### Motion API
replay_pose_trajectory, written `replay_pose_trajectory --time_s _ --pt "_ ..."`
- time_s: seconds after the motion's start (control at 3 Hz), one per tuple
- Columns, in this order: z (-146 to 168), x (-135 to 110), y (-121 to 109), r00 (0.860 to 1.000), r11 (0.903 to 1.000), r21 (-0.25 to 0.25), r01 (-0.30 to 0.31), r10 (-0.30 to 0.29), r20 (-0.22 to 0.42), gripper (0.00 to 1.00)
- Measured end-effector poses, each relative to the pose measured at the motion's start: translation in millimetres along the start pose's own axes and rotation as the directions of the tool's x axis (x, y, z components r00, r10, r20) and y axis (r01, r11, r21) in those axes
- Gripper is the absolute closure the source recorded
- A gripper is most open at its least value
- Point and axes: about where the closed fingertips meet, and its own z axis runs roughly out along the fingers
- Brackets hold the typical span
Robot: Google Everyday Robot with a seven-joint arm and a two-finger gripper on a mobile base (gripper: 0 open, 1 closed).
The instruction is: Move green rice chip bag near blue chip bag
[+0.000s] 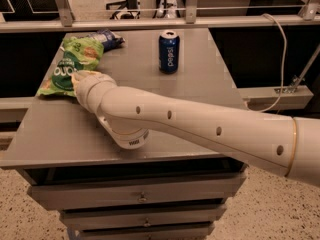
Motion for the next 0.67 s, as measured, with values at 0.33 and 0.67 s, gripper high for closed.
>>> replay_pose_trajectory --time_s 0.33,0.67 --pt "-2 1 3 1.000 0.9999 -0.012 0.010 -0.010 -0.003 0.15" --pt "-15 -1 11 1.000 0.9990 -0.043 0.014 -0.014 -0.005 0.00"
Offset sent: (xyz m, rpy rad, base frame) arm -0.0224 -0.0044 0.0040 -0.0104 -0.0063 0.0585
